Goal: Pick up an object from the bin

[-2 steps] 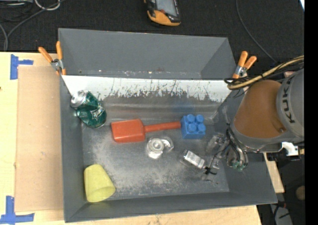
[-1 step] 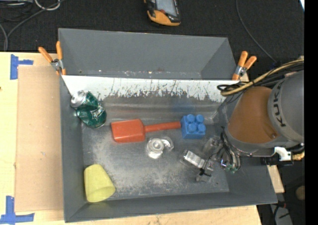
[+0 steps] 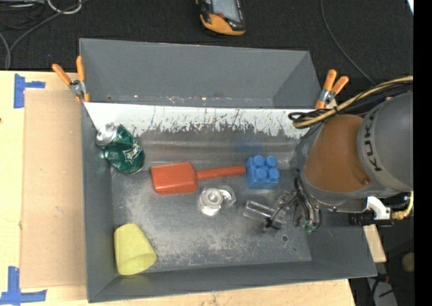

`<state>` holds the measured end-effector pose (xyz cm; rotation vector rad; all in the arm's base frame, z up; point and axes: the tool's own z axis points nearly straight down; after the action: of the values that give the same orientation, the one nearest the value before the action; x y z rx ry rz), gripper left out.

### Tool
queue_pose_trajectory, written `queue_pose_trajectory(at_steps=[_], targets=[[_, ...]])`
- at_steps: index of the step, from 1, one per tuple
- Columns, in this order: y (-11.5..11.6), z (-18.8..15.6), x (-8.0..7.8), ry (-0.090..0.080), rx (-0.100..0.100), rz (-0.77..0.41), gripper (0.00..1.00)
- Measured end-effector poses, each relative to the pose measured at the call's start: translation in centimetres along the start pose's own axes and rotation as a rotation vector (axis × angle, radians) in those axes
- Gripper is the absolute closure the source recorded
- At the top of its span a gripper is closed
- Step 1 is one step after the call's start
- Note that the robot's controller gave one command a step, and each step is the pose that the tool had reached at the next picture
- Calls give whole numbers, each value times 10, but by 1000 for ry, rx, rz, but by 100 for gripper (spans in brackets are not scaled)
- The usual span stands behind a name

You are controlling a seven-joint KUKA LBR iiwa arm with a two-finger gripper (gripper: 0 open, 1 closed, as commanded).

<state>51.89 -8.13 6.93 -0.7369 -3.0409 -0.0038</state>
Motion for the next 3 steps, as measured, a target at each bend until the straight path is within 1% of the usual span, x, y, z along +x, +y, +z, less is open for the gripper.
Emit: queue_pose_trajectory(at_steps=[1,3], targets=[[0,0,0,0,0,-1,100],[0,-20,1,3,0,-4,100]])
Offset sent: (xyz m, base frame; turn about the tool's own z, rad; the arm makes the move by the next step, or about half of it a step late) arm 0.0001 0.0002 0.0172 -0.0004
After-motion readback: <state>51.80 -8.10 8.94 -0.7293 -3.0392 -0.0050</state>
